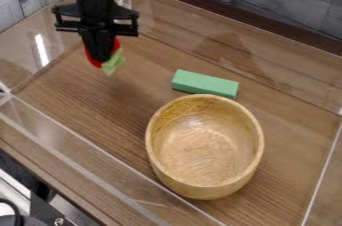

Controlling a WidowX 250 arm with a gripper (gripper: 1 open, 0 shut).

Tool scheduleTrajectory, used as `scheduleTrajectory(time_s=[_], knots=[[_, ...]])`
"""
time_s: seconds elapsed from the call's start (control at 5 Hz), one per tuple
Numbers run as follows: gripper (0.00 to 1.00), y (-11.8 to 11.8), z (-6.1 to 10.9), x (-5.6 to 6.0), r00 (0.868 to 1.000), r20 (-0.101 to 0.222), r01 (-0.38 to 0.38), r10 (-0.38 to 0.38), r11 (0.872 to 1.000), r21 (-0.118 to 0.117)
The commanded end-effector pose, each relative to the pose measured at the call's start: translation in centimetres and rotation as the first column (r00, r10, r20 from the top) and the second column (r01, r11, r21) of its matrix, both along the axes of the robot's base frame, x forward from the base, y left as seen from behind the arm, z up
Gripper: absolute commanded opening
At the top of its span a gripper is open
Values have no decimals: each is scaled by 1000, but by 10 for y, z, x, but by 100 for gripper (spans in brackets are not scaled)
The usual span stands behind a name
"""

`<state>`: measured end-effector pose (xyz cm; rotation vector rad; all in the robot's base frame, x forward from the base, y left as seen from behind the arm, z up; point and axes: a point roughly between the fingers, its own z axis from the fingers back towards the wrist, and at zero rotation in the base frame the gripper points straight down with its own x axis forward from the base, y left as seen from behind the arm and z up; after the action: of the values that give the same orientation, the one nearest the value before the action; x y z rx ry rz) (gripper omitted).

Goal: Move the red fruit to the left

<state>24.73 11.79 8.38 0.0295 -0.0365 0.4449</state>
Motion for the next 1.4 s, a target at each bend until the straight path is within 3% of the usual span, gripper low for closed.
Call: scheduleTrajectory(time_s=[0.0,0.6,1.2], knots=[[0,11,1,3,1000,25,11,-11,1000,22],[0,77,-8,38,997,33,71,-72,997,26],[0,109,-25,62,995,14,98,-98,995,27]])
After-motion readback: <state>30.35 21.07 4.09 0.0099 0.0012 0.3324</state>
